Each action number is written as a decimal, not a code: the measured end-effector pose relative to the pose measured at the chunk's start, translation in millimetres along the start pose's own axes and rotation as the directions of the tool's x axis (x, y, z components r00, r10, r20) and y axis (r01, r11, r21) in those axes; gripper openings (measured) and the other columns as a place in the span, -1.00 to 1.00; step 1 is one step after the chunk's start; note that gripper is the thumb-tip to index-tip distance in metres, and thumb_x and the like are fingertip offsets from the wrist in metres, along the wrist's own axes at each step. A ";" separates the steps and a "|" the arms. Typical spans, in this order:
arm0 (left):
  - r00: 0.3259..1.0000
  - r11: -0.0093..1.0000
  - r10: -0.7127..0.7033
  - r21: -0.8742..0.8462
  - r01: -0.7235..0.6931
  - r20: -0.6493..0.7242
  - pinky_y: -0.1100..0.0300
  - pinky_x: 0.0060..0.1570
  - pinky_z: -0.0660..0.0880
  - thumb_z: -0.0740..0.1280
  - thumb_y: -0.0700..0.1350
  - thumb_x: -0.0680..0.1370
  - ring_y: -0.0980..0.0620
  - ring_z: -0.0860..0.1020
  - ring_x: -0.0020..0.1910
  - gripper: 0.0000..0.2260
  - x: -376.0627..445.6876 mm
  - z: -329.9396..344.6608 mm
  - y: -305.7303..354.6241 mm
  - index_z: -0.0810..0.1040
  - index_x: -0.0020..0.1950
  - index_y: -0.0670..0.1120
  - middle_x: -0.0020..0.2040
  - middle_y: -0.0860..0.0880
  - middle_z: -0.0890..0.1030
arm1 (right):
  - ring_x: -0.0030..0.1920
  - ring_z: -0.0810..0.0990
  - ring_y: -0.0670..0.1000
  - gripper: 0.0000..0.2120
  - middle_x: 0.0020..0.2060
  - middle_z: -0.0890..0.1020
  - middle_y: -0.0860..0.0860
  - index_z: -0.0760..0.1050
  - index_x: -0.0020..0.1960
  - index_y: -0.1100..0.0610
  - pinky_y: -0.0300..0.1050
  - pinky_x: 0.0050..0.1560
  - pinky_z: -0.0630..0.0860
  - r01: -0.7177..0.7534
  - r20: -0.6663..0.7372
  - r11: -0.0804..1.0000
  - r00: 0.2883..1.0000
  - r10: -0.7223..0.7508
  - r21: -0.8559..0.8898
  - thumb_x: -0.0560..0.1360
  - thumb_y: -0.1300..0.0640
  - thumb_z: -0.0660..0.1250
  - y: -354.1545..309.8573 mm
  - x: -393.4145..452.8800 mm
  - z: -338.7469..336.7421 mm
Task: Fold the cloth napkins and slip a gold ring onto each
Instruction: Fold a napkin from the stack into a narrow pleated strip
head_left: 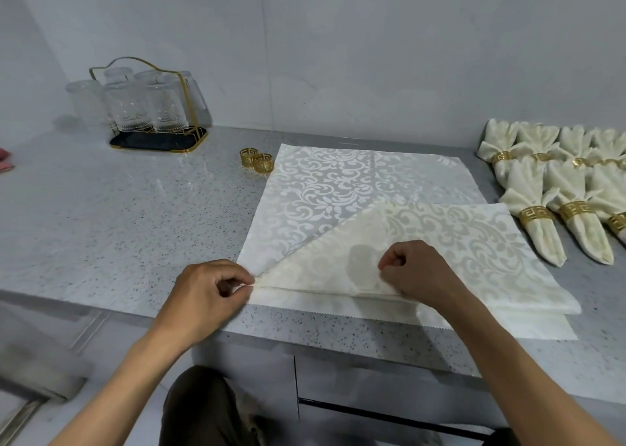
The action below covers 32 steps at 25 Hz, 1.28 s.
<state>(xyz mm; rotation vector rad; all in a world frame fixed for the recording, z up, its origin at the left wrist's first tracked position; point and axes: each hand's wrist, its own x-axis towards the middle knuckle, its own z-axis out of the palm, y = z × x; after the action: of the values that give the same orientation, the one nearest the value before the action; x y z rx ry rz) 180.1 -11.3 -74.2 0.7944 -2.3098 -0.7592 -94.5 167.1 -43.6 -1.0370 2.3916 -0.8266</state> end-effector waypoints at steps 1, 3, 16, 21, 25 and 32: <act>1.000 1.000 0.005 -0.001 -0.005 0.010 0.18 -0.16 0.55 0.56 -0.14 0.39 0.15 0.64 -0.25 -0.90 -1.3 -0.7 -0.2 0.72 -0.17 0.04 -0.19 0.23 0.67 | -0.35 0.53 -0.15 -0.87 -0.36 0.59 -0.12 0.62 -0.19 0.04 -0.29 -0.30 0.39 0.004 -0.003 1.000 1.000 -0.004 -0.006 0.43 0.25 0.37 0.5 -0.3 0.4; 1.000 1.000 0.017 0.016 -0.017 0.013 0.16 -0.19 0.55 0.51 -0.07 0.38 0.14 0.63 -0.28 -0.97 -1.8 -0.7 1.6 0.72 -0.20 0.04 -0.23 0.20 0.67 | -0.34 0.53 -0.15 -0.87 -0.35 0.59 -0.12 0.63 -0.19 0.03 -0.30 -0.29 0.38 0.012 -0.012 1.000 1.000 -0.012 -0.024 0.43 0.24 0.38 1.1 -0.4 0.6; 0.924 0.890 0.006 0.419 -0.179 0.383 0.01 0.55 -0.11 -0.07 0.04 0.69 0.04 -0.08 0.59 -0.50 64.2 97.5 74.5 -0.01 0.62 -0.08 0.63 -0.01 -0.05 | -0.31 0.50 -0.12 -0.96 -0.27 0.55 -0.10 0.53 -0.16 -0.01 -0.23 -0.29 0.43 -0.003 -0.041 0.989 0.999 -0.003 -0.148 0.42 0.11 0.37 -0.1 -5.8 10.4; 0.898 0.847 -0.025 0.486 -0.214 0.438 0.01 0.55 -0.20 -0.17 0.18 0.67 0.08 -0.19 0.58 -0.44 66.0 110.6 53.2 -0.16 0.62 -0.01 0.62 0.06 -0.17 | 0.29 0.44 0.06 -0.63 0.33 0.45 0.02 0.43 0.34 0.08 -0.03 0.13 0.43 0.203 -0.203 0.839 0.917 -0.344 -0.505 0.61 -0.07 0.17 -31.7 23.5 15.5; 0.893 0.857 -0.007 0.463 -0.228 0.451 0.01 0.54 -0.23 -0.19 0.35 0.56 0.12 -0.27 0.56 -0.33 65.4 109.1 54.0 -0.23 0.60 0.10 0.58 0.17 -0.29 | 0.59 -0.07 0.08 -0.38 0.60 0.00 0.06 -0.03 0.60 0.10 0.12 0.55 -0.08 0.237 0.043 0.776 0.964 -0.262 -0.584 0.66 -0.22 -0.15 -21.7 73.3 39.6; 0.901 0.846 0.004 0.479 -0.234 0.434 0.03 0.53 -0.22 -0.16 0.42 0.54 0.14 -0.26 0.56 -0.29 67.1 110.7 51.8 -0.16 0.61 0.13 0.58 0.19 -0.24 | 0.53 0.16 0.18 -0.56 0.39 0.43 0.12 0.29 0.43 0.16 0.05 0.46 0.19 0.169 -0.060 0.675 0.951 -0.302 -0.718 0.55 0.17 0.17 49.1 114.6 -48.9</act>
<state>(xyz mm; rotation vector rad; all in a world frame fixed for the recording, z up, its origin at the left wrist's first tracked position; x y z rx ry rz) 44.0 13.0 -92.3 0.7455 -2.9952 -0.2418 -221.2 124.9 -54.0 -1.6469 2.8391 -0.0042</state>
